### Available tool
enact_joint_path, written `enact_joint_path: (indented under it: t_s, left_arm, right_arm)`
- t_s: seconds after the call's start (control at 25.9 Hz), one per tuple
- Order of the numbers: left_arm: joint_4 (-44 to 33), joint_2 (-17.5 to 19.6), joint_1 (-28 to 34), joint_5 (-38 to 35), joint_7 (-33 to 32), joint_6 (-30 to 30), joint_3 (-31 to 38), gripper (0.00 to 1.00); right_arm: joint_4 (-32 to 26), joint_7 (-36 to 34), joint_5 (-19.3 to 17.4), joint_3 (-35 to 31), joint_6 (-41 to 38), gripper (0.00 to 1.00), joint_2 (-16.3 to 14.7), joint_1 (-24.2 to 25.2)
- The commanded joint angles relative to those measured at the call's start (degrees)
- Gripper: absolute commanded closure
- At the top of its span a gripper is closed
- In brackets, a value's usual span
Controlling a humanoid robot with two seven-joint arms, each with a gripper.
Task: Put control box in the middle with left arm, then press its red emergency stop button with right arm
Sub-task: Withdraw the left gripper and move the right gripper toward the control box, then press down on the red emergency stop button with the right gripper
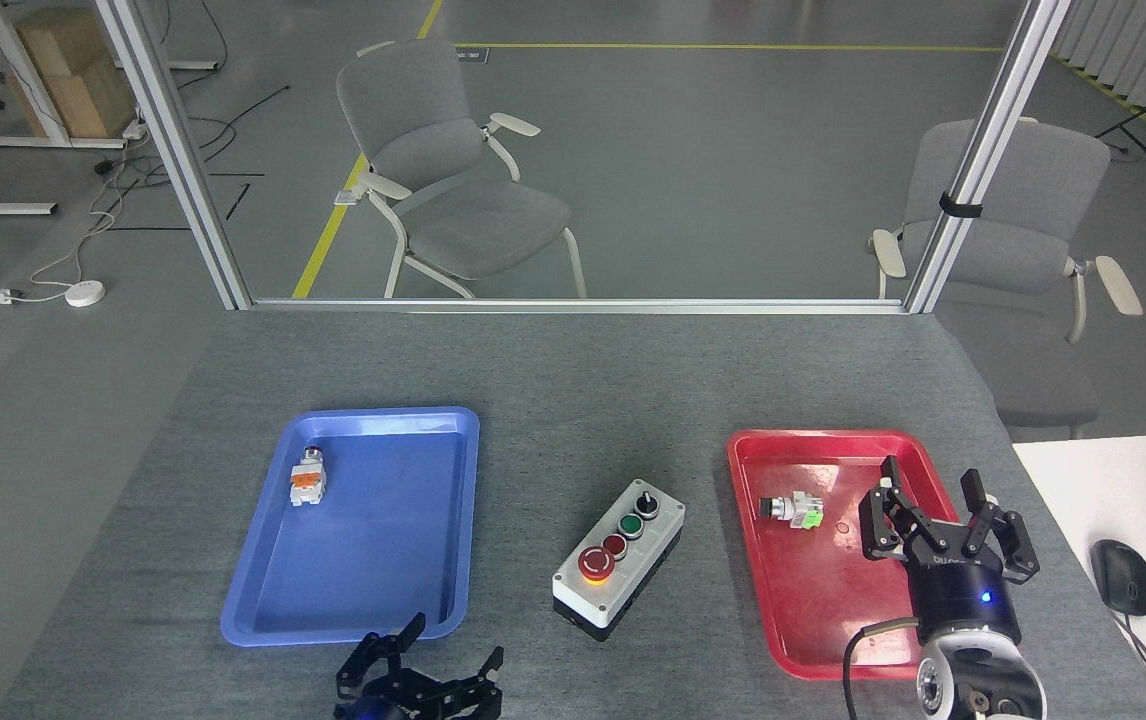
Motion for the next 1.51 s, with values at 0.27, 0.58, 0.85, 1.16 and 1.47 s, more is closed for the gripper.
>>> enact_joint_path:
  t_s: [0.27, 0.58, 0.85, 1.16, 1.47]
  left_arm:
    - [-4.6, 1.6, 0.0, 10.9, 0.0, -12.2, 29.4, 0.01]
    - [0.4, 1.7, -8.1, 10.2, -0.1, -7.6, 33.3, 0.01]
    - [7.2, 1.3, -14.0, 10.0, -0.1, -6.0, 33.3, 0.02]
    - [8.4, 0.8, -14.3, 10.2, 0.0, -5.3, 33.2, 0.01]
    - [9.3, -1.2, -13.6, 10.2, 0.0, -5.1, 33.1, 0.01]
  right_arm:
    - [0.4, 3.6, -9.9, 1.2, -14.3, 1.0, -1.1, -1.8]
    - [8.3, 9.3, -11.0, 14.1, -15.0, 1.0, -0.3, -7.3]
    - [15.2, 9.3, -11.0, 25.1, -11.1, 1.0, 1.0, -11.2]
    - [15.6, 9.2, -10.9, 30.7, -11.2, 1.0, 1.6, -11.6]
    - [20.1, 9.2, -10.9, 32.3, -11.2, 1.0, 2.2, -11.5]
